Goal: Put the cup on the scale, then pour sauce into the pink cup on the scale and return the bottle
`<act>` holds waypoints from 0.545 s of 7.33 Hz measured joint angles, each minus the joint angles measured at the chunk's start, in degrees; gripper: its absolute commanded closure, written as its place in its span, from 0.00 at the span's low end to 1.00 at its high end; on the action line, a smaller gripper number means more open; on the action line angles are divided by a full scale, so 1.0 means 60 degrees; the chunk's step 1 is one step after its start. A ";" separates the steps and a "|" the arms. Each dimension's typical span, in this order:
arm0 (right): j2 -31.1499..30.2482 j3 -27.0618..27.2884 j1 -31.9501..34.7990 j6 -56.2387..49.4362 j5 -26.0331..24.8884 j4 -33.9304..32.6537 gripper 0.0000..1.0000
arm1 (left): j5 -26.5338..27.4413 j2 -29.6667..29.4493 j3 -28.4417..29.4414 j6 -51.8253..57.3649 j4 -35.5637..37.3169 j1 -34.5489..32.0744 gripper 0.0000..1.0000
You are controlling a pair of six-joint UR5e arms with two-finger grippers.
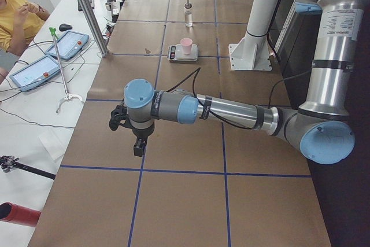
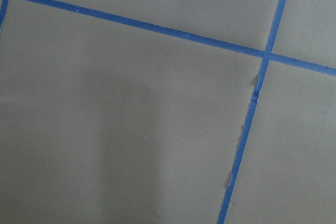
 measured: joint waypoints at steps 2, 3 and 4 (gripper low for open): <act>-0.0021 -0.0018 0.0000 0.0009 0.0008 -0.0007 0.00 | 0.0000 0.0037 0.0779 -0.0002 -0.0792 0.0000 0.00; -0.0015 -0.0022 0.0000 0.0010 0.0022 -0.0002 0.00 | 0.0003 0.0070 0.0960 -0.0002 -0.0938 0.0000 0.00; 0.0008 -0.0028 0.0000 0.0011 0.0041 0.0136 0.00 | 0.0000 0.0070 0.1100 -0.0001 -0.1007 0.0000 0.00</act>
